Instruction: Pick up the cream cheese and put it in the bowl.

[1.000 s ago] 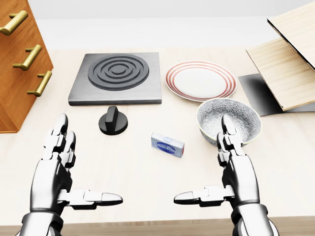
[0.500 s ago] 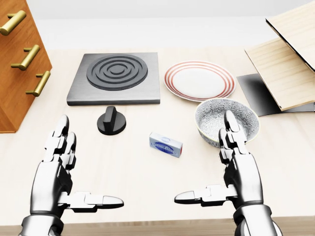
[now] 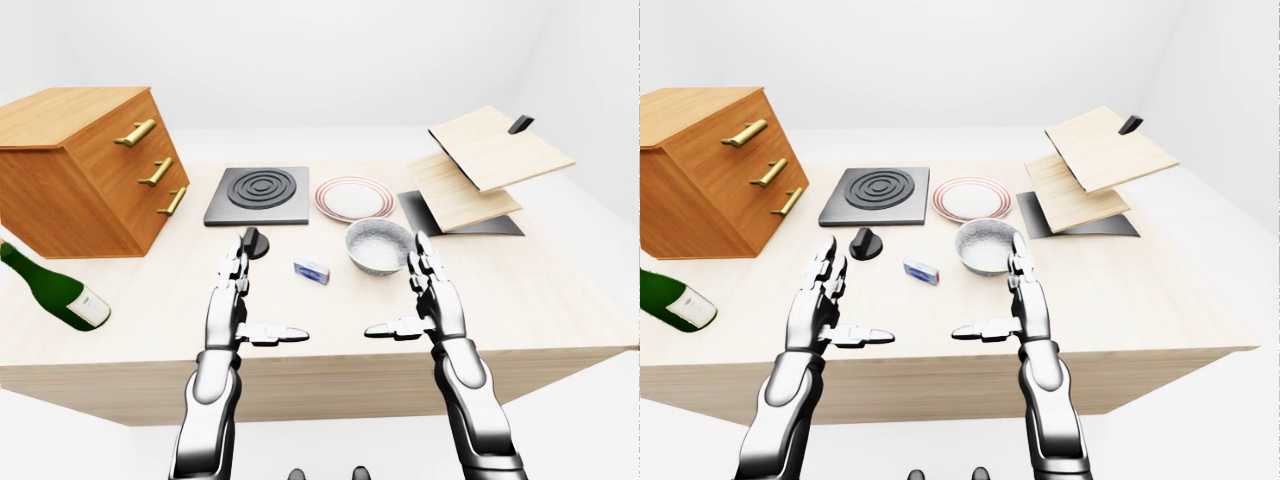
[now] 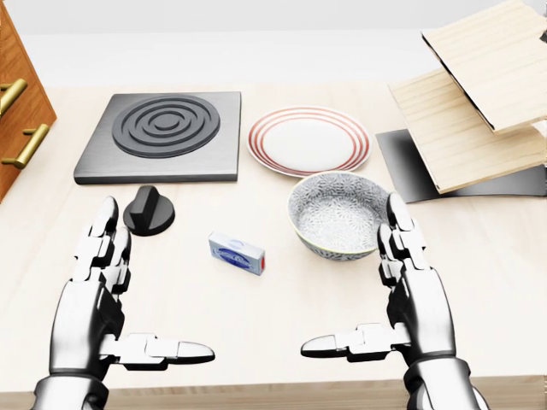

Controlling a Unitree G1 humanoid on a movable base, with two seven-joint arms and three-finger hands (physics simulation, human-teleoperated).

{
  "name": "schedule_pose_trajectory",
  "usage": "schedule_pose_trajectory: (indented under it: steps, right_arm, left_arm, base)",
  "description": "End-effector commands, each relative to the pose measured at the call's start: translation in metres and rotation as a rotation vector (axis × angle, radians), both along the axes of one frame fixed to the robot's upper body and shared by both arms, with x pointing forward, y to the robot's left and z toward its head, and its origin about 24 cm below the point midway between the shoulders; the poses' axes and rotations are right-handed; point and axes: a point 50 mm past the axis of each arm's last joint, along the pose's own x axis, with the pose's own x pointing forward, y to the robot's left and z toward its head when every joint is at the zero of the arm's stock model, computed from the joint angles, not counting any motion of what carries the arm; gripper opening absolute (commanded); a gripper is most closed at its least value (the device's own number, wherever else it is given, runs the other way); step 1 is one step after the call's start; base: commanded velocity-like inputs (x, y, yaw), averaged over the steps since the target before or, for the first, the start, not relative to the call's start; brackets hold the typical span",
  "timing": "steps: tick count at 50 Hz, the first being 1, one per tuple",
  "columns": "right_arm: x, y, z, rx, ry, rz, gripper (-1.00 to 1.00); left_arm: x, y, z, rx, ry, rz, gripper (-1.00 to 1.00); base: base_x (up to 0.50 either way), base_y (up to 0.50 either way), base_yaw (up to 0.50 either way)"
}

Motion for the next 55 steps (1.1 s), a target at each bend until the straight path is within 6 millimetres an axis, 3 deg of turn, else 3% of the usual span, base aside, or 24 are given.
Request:
schedule_pose_trajectory:
  steps: [1, 27, 32, 38, 45, 50, 55]
  right_arm:
    - [-0.001, 0.002, 0.003, -0.003, -0.011, 0.008, 1.00]
    - [-0.001, 0.004, 0.003, 0.017, -0.011, 0.028, 1.00]
    - [0.000, 0.005, -0.002, 0.020, 0.009, 0.036, 1.00]
    - [0.005, 0.005, 0.022, 0.007, -0.092, 0.018, 1.00]
    - [0.009, 0.006, 0.060, -0.006, -0.255, 0.009, 1.00]
    - [0.006, 0.011, 0.063, -0.018, -0.272, 0.019, 1.00]
    - [0.001, 0.013, 0.067, -0.020, -0.291, 0.035, 1.00]
  left_arm:
    - [-0.002, 0.000, 0.004, 0.002, -0.015, -0.002, 1.00]
    - [-0.004, -0.001, 0.004, -0.003, -0.018, -0.010, 1.00]
    - [-0.006, 0.000, 0.013, -0.011, -0.057, -0.020, 1.00]
    - [-0.004, 0.000, 0.033, 0.000, -0.144, -0.012, 1.00]
    - [-0.004, -0.003, 0.077, 0.015, -0.340, -0.031, 1.00]
    - [-0.003, -0.004, 0.086, 0.014, -0.377, -0.036, 1.00]
    - [-0.002, -0.003, 0.082, 0.017, -0.360, -0.030, 1.00]
  base:
    - [0.00, -0.26, 0.00]
    - [0.00, -0.26, 0.00]
    - [0.00, -0.13, 0.00]
    - [0.00, 0.00, 0.00]
    - [0.00, 0.00, 0.00]
    - [0.00, 0.00, 0.00]
    - [0.00, 0.00, 0.00]
